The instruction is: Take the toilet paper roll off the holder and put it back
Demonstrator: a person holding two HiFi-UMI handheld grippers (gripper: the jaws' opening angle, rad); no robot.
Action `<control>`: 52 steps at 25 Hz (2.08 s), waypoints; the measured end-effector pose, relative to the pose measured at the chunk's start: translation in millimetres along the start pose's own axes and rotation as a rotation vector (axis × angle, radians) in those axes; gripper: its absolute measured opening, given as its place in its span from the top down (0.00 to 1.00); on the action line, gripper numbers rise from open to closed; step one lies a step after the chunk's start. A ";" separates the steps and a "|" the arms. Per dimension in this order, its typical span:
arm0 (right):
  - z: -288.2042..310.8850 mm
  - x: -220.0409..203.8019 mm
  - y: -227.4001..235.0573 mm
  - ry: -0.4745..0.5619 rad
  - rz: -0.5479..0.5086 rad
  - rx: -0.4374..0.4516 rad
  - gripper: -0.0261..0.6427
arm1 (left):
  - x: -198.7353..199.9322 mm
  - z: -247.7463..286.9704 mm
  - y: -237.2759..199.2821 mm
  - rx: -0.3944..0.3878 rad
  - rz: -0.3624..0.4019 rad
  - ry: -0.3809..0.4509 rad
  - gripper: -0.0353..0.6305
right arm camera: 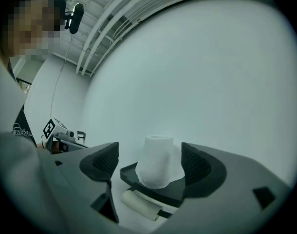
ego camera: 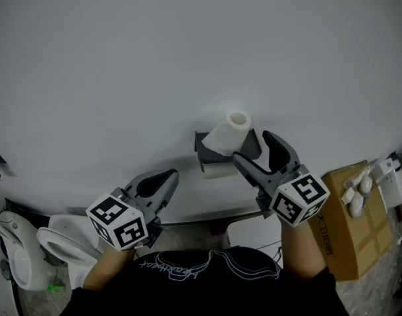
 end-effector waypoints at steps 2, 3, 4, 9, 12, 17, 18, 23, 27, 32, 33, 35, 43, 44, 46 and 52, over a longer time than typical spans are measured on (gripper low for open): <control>8.5 -0.8 3.6 -0.014 -0.008 -0.017 0.37 | 1.3 6.0 -10.0 -0.017 -0.001 -0.005 0.94; 12.7 -1.1 5.6 -0.021 -0.011 -0.026 0.37 | 2.1 9.3 -15.0 -0.025 -0.004 -0.008 0.94; 16.7 -1.7 7.5 -0.029 -0.014 -0.034 0.37 | 2.9 12.6 -19.8 -0.034 -0.005 -0.010 0.94; 33.0 -5.7 13.9 -0.080 -0.032 -0.065 0.37 | 4.4 28.7 -40.3 -0.085 -0.003 -0.021 0.94; 42.5 -5.6 14.3 -0.108 -0.051 -0.074 0.38 | 4.8 35.4 -48.0 -0.107 -0.008 -0.027 0.94; 56.6 -12.5 14.2 -0.148 -0.050 -0.077 0.39 | 1.9 45.3 -60.8 -0.141 -0.011 -0.035 0.94; 58.8 -13.6 13.2 -0.159 -0.050 -0.074 0.39 | 1.9 46.5 -63.0 -0.146 -0.012 -0.036 0.94; 68.4 -13.2 9.4 -0.190 -0.062 -0.063 0.42 | 4.3 50.8 -72.1 -0.164 -0.013 -0.035 0.94; 70.4 -13.4 10.8 -0.198 -0.059 -0.075 0.49 | 3.4 52.9 -75.9 -0.176 -0.015 -0.038 0.94; 71.9 -12.9 12.1 -0.199 -0.056 -0.070 0.53 | 2.9 54.2 -78.9 -0.181 -0.019 -0.034 0.94; 71.8 -12.7 11.8 -0.199 -0.057 -0.069 0.53 | 2.9 54.1 -78.8 -0.181 -0.020 -0.034 0.94; 70.8 -12.0 11.0 -0.198 -0.057 -0.068 0.53 | 3.3 53.8 -77.8 -0.183 -0.019 -0.034 0.94; 70.3 -6.6 10.0 -0.183 -0.061 -0.058 0.52 | 5.4 52.4 -72.4 -0.178 -0.017 -0.026 0.94; 70.0 -5.1 9.5 -0.178 -0.062 -0.057 0.52 | 5.6 51.5 -71.8 -0.176 -0.016 -0.026 0.94; 69.1 -1.8 8.2 -0.166 -0.066 -0.053 0.52 | 5.8 49.0 -70.5 -0.170 -0.014 -0.023 0.94; 60.6 11.0 6.3 -0.127 -0.069 -0.047 0.52 | 11.3 40.6 -60.8 -0.144 0.003 -0.012 0.94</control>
Point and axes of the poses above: the fingertips, and each gripper's own axes: z forward along the fingers, y to its right, x out of its top, the point moved 9 cm from there along -z, backward along the fingers, and after that the axes turned 3 degrees about -x, right-handed, at the moved point
